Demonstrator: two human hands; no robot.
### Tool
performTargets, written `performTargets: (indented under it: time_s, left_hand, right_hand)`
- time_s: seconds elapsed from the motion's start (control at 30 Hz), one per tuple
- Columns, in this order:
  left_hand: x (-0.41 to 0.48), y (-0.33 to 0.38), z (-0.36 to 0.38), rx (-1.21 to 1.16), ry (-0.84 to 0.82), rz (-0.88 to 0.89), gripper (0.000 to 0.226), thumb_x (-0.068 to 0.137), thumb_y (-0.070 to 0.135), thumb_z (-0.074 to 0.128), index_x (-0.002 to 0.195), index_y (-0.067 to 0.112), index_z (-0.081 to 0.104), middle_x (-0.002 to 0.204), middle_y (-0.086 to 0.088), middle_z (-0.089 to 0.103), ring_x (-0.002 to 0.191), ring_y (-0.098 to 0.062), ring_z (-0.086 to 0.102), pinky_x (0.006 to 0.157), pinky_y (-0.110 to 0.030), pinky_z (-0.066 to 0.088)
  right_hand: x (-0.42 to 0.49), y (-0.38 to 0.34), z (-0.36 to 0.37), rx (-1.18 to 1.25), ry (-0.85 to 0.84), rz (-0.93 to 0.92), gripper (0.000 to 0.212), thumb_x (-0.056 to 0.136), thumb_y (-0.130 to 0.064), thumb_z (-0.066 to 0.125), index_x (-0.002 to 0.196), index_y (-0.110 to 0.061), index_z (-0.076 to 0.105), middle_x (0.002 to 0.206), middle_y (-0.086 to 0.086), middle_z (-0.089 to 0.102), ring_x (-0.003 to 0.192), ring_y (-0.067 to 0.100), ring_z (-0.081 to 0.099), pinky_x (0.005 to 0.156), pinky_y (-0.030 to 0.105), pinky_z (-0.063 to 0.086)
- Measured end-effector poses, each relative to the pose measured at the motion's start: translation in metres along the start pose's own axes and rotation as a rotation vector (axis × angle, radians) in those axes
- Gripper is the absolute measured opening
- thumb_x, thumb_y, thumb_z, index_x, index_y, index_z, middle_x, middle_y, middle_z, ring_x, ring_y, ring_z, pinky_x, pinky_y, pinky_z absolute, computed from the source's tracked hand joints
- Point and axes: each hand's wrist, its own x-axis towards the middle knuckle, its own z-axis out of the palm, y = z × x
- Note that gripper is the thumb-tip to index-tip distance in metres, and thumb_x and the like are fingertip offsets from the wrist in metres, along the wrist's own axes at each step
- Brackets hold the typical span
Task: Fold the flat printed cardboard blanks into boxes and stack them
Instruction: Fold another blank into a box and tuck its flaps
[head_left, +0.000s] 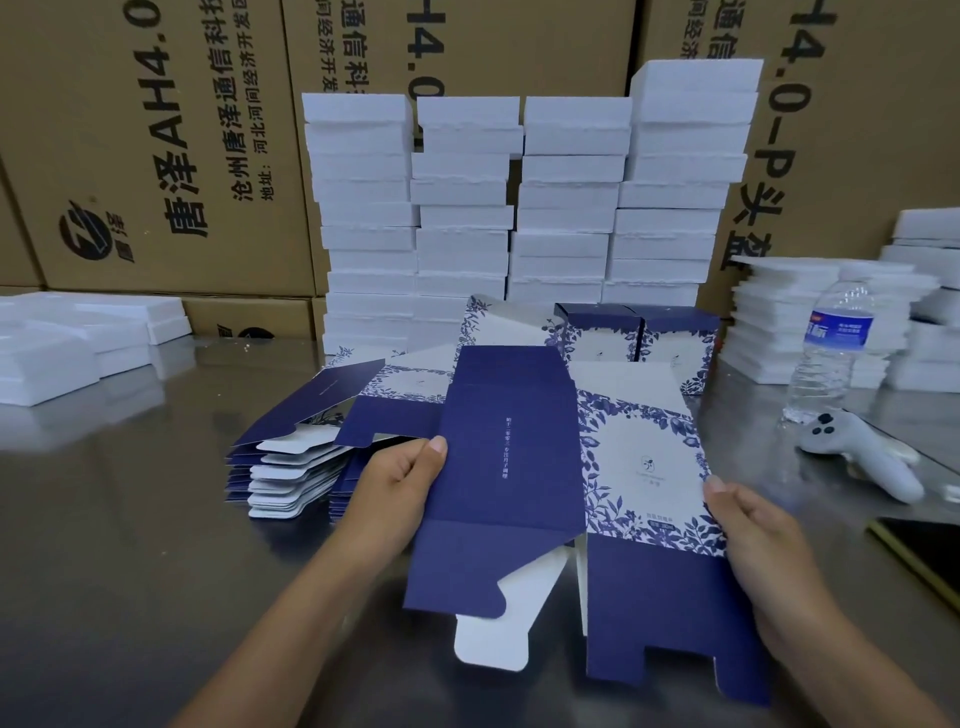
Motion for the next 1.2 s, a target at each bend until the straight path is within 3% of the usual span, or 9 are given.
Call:
performTargets:
  time_s: [0.13, 0.3, 0.4, 0.5, 0.6, 0.7, 0.9, 1.1, 1.2]
  left_hand:
    - [-0.002, 0.001, 0.000, -0.072, 0.047, -0.033, 0.040, 0.097, 0.032, 0.050, 0.075, 0.000, 0.062, 0.078, -0.015, 0.066, 0.074, -0.026, 0.057, 0.074, -0.041, 0.044]
    - [0.002, 0.000, -0.001, -0.057, 0.156, -0.017, 0.048, 0.097, 0.034, 0.050, 0.071, -0.007, 0.052, 0.062, 0.002, 0.052, 0.065, -0.019, 0.046, 0.067, -0.036, 0.038]
    - [0.003, -0.001, -0.004, -0.010, 0.151, -0.006, 0.044, 0.098, 0.030, 0.048, 0.065, 0.004, 0.060, 0.057, 0.007, 0.058, 0.059, -0.016, 0.053, 0.061, -0.031, 0.043]
    - [0.002, 0.004, -0.004, -0.005, 0.102, -0.015, 0.043, 0.099, 0.028, 0.046, 0.067, 0.014, 0.071, 0.062, 0.004, 0.067, 0.057, -0.011, 0.061, 0.056, -0.023, 0.049]
    - [-0.002, 0.010, -0.003, -0.045, 0.049, -0.053, 0.041, 0.098, 0.026, 0.047, 0.072, 0.006, 0.070, 0.066, 0.000, 0.067, 0.060, -0.014, 0.061, 0.055, -0.024, 0.049]
    - [-0.006, 0.016, -0.001, -0.097, 0.036, -0.097, 0.038, 0.098, 0.024, 0.048, 0.075, 0.005, 0.071, 0.070, -0.010, 0.069, 0.060, -0.020, 0.062, 0.054, -0.025, 0.050]
    - [-0.007, 0.023, 0.001, -0.182, 0.066, -0.149, 0.045, 0.097, 0.036, 0.046, 0.067, 0.023, 0.077, 0.068, 0.004, 0.072, 0.057, -0.009, 0.068, 0.045, -0.016, 0.048]
    - [-0.006, 0.018, -0.001, -0.053, 0.033, -0.140, 0.044, 0.100, 0.029, 0.043, 0.073, 0.021, 0.077, 0.078, -0.005, 0.075, 0.067, -0.016, 0.069, 0.061, -0.026, 0.055]
    - [-0.008, 0.018, -0.001, -0.067, 0.002, -0.148, 0.041, 0.100, 0.029, 0.042, 0.082, 0.012, 0.075, 0.087, -0.014, 0.074, 0.075, -0.024, 0.068, 0.073, -0.036, 0.052]
  right_hand:
    - [0.000, 0.000, 0.000, -0.024, -0.029, 0.000, 0.030, 0.096, -0.024, 0.049, 0.076, -0.008, 0.065, 0.069, 0.000, 0.072, 0.056, 0.007, 0.062, 0.059, 0.027, 0.046]
    - [-0.001, 0.001, 0.002, -0.022, -0.090, 0.014, 0.028, 0.095, -0.019, 0.051, 0.077, -0.009, 0.069, 0.074, 0.000, 0.074, 0.060, 0.006, 0.065, 0.054, 0.015, 0.050]
    - [0.000, -0.001, 0.002, 0.043, -0.092, 0.081, 0.024, 0.093, -0.014, 0.053, 0.077, -0.007, 0.069, 0.075, 0.004, 0.073, 0.062, 0.011, 0.065, 0.061, 0.022, 0.050]
    - [0.001, -0.004, 0.001, 0.101, -0.060, 0.121, 0.023, 0.091, -0.013, 0.054, 0.074, -0.008, 0.069, 0.068, 0.003, 0.070, 0.056, 0.013, 0.064, 0.051, 0.017, 0.049]
    - [0.002, -0.004, 0.000, 0.023, -0.041, 0.108, 0.027, 0.093, -0.023, 0.055, 0.075, -0.008, 0.068, 0.067, 0.003, 0.065, 0.058, 0.016, 0.058, 0.059, 0.026, 0.045]
    - [0.001, -0.003, -0.002, -0.008, -0.069, 0.083, 0.028, 0.095, -0.020, 0.053, 0.079, -0.001, 0.066, 0.074, 0.012, 0.070, 0.069, 0.022, 0.061, 0.068, 0.033, 0.044]
    - [-0.002, -0.002, 0.001, -0.072, -0.087, 0.036, 0.031, 0.095, -0.020, 0.052, 0.083, 0.006, 0.063, 0.076, 0.019, 0.068, 0.067, 0.023, 0.058, 0.065, 0.033, 0.044]
    - [-0.001, -0.002, -0.002, -0.002, -0.112, 0.102, 0.026, 0.093, -0.017, 0.055, 0.084, 0.005, 0.065, 0.079, 0.017, 0.069, 0.069, 0.023, 0.061, 0.064, 0.030, 0.045]
    - [0.003, -0.003, -0.004, 0.021, -0.060, 0.097, 0.024, 0.092, -0.018, 0.055, 0.078, -0.004, 0.069, 0.064, 0.001, 0.070, 0.051, 0.013, 0.063, 0.045, 0.014, 0.045]
